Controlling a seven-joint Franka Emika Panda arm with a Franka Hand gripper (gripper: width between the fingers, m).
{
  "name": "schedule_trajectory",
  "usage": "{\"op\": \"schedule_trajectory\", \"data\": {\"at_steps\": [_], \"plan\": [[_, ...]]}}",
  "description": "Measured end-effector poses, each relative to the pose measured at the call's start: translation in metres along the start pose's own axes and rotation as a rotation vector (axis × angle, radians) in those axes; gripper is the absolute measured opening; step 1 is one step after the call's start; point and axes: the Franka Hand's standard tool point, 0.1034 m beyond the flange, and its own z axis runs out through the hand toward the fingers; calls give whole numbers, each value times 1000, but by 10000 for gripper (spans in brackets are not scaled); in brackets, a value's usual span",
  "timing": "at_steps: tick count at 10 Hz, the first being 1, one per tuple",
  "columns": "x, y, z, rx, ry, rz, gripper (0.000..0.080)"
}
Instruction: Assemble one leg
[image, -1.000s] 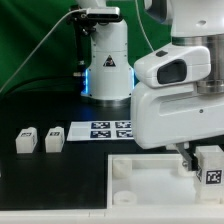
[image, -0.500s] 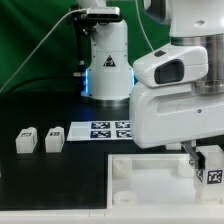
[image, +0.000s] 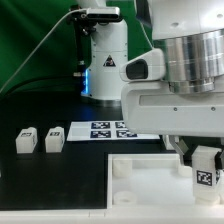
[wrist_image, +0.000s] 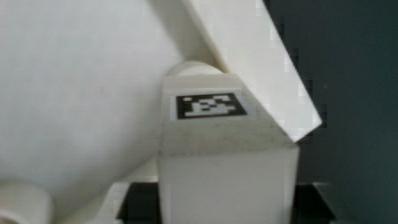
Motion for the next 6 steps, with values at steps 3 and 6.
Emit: {"op": "schedule_trajectory", "data": {"at_steps": [3, 6], "plan": [[0, 4, 0, 4, -10, 298, 298], [-13, 1, 2, 15, -19, 719, 298]]}}
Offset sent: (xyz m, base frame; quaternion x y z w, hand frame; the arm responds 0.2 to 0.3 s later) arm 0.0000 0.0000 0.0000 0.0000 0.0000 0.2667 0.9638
